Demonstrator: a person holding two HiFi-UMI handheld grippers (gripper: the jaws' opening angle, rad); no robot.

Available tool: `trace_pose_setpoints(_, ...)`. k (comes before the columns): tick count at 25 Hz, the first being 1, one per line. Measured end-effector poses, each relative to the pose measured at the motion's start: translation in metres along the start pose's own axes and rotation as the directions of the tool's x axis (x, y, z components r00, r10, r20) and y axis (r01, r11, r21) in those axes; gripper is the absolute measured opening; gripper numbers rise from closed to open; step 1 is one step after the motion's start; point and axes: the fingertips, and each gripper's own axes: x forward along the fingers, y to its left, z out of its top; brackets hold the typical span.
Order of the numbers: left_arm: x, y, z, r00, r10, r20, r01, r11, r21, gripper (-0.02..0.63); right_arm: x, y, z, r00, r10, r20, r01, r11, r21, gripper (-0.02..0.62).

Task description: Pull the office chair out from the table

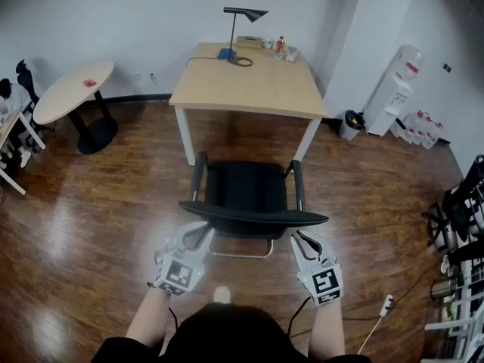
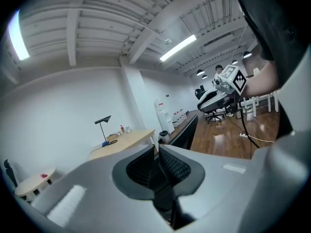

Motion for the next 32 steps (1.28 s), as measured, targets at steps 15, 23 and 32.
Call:
trace_pose_setpoints(15, -0.067, -0.088, 0.059, 0.977, 0.184, 0.108, -0.162, 0.969, -0.186, 0.031, -0.110, 0.012, -0.015, 0.994, 0.074, 0.080, -0.076, 0.997, 0.018, 0.046)
trace_pose_setpoints(23, -0.118, -0.089, 0.062, 0.943, 0.300, 0.145, -0.254, 0.929, -0.267, 0.032, -0.145, 0.047, 0.006, 0.992, 0.021, 0.127, -0.028, 0.999, 0.047, 0.040)
trace_pose_setpoints(32, -0.187, -0.079, 0.046, 0.935, 0.309, 0.175, -0.240, 0.912, -0.332, 0.032, -0.170, 0.082, 0.019, 0.966, -0.129, 0.226, 0.045, 0.938, 0.345, 0.035)
